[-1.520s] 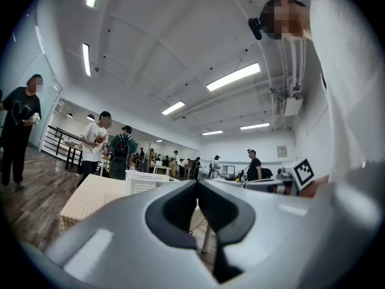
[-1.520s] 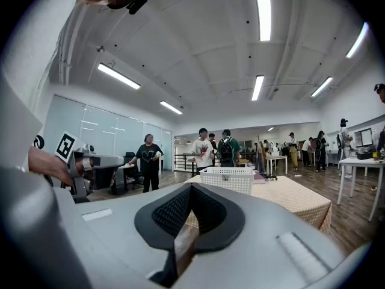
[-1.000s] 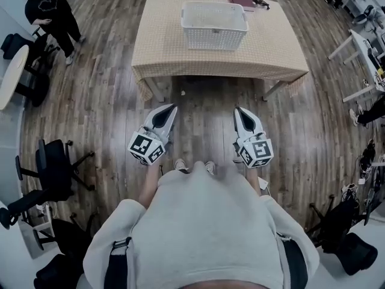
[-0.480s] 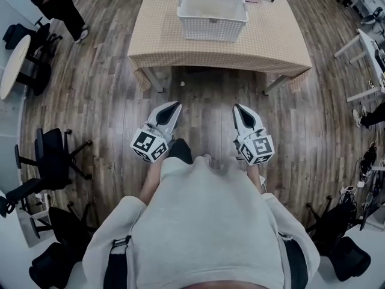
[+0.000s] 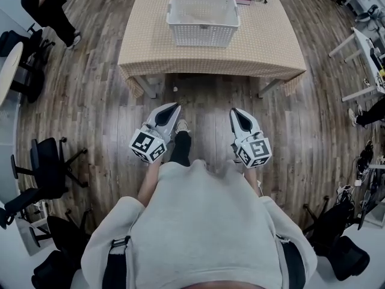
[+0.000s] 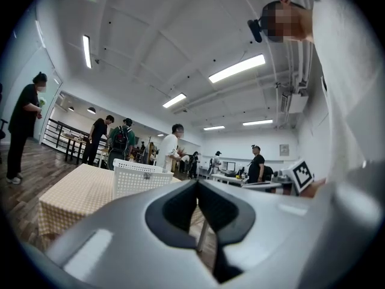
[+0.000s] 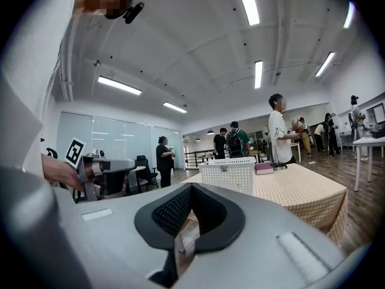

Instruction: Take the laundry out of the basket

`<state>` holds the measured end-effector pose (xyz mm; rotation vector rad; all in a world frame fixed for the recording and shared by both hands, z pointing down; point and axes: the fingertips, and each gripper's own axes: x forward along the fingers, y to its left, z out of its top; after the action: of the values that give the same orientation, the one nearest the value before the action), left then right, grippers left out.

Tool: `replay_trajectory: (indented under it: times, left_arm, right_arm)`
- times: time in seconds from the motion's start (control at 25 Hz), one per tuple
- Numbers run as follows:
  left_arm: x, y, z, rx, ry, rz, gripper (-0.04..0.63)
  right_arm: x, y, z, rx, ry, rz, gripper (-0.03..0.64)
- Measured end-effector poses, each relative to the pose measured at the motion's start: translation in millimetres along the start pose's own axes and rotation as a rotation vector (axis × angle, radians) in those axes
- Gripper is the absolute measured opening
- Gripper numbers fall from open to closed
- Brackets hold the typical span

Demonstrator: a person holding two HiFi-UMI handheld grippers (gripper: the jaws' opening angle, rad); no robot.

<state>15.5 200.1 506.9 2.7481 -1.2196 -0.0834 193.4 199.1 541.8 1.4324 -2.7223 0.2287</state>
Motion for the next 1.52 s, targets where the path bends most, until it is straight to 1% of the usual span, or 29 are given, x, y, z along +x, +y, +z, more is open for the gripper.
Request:
replay_trajectory:
  times: [0.16, 0.32, 0.6, 0.8, 1.04, 1.16, 1.32, 1.52]
  left_arm:
    - [29.3, 24.6, -2.2, -0.005, 0.002, -0.01, 0.008]
    - [52.6, 56.9, -0.2, -0.013, 0.005, -0.002, 0.008]
    - [91.7, 136.2, 34.0, 0.0, -0.025, -0.006, 0.008]
    - [117.5, 194.7, 56.7, 0.014, -0.048, -0.02, 0.008]
    - [138.6, 251.0, 68.8, 0.02, -0.049, -0.034, 0.008]
    - [144.5, 266.1, 66.7, 0.011, -0.051, -0.042, 0.008]
    - [156.5, 277.4, 60.0, 0.0, -0.039, -0.06, 0.008]
    - [183.1, 286.6, 54.6, -0.013, -0.025, -0.068, 0.008]
  right_arm:
    - [31.2, -21.1, -1.2, 0.004, 0.011, -0.007, -0.002]
    - [67.1, -37.0, -1.2, 0.006, 0.039, -0.006, -0.002]
    - [153.2, -53.3, 36.1, -0.022, 0.02, 0.002, -0.002]
    - [216.6, -61.1, 57.3, -0.042, 0.01, -0.01, -0.002]
    - [275.1, -66.3, 72.1, -0.066, 0.01, -0.017, -0.002]
    - [287.5, -65.5, 73.4, -0.071, 0.004, -0.028, -0.002]
    - [296.7, -71.9, 68.2, -0.053, 0.01, -0.052, -0.002]
    - [307.6, -97.4, 65.9, -0.032, 0.016, -0.07, -0.002]
